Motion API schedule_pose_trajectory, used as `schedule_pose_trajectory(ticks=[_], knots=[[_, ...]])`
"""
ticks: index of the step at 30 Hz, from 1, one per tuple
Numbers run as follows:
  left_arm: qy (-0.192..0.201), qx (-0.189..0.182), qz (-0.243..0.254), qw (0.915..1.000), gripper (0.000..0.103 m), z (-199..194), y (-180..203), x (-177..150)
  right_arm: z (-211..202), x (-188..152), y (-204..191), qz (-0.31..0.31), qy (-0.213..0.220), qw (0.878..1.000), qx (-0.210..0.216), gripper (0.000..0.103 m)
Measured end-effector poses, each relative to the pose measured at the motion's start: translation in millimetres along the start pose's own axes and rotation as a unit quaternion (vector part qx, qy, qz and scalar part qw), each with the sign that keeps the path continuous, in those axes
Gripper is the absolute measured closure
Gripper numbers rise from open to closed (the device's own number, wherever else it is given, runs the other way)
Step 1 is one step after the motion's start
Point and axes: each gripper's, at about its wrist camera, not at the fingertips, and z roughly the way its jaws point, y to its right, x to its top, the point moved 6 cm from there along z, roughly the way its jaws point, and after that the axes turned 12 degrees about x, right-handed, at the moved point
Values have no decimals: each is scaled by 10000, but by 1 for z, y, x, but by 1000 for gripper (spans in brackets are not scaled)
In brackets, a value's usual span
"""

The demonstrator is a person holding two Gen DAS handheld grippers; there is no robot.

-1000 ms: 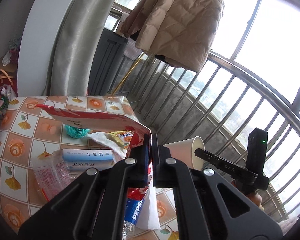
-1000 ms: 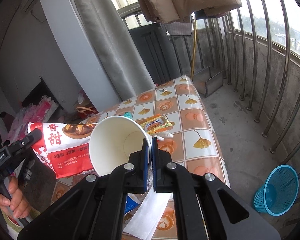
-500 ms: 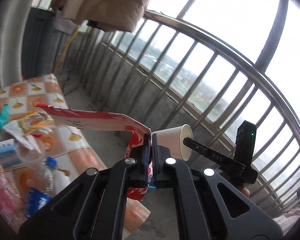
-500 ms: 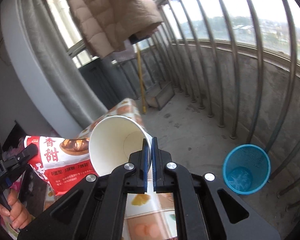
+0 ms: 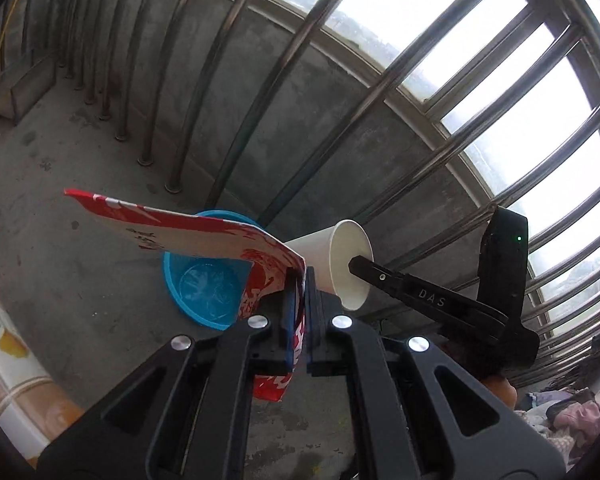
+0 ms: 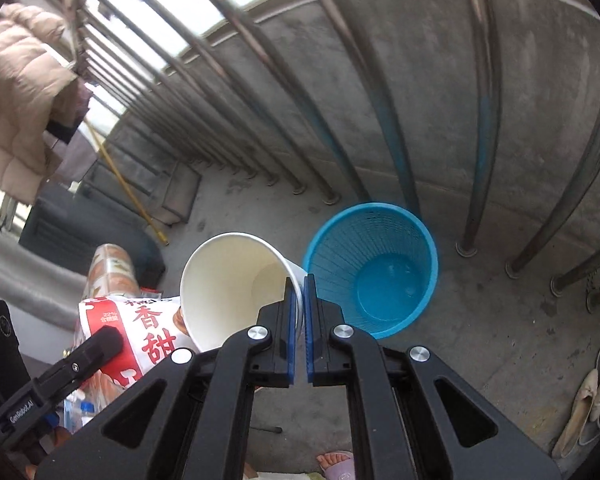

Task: Collect trash
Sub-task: 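Carry the snack bag and paper cup to the blue wastebasket and release both, then move both open tools back toward the table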

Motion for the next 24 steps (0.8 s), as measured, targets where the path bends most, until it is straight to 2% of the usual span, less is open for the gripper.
schedule_pose_trajectory(ticks=[3,4,5,7,8,10,14,19,22,24], knots=[[-119,1,80,9999,101,43,7,11,21,15,32,324,36,9994,-139,98],[-202,81,133,9997,91,59,7,11,33,20,41,414,23,9990,-175,98],[-308,225,173,9991,66,77,4,14,46,24,52,498,6,9985,-223,97],[-463,743,217,9959,35,103,-7,15,77,26,73,653,-179,9975,-221,75],[-491,946,212,9941,35,113,-12,16,89,24,89,797,-272,9960,-285,53],[-599,1132,93,9917,35,121,-23,15,107,16,110,1009,-389,9931,-454,50],[-511,1103,-184,9924,35,106,-39,18,118,0,121,980,-524,9925,-512,50],[106,1285,76,9916,30,55,-40,20,104,-7,111,609,-443,9957,-538,46],[517,1189,343,9910,19,19,-39,18,87,-5,88,135,-273,9977,-609,37],[616,1035,418,9918,19,-7,-38,16,72,-1,66,-247,-127,9971,-710,28]])
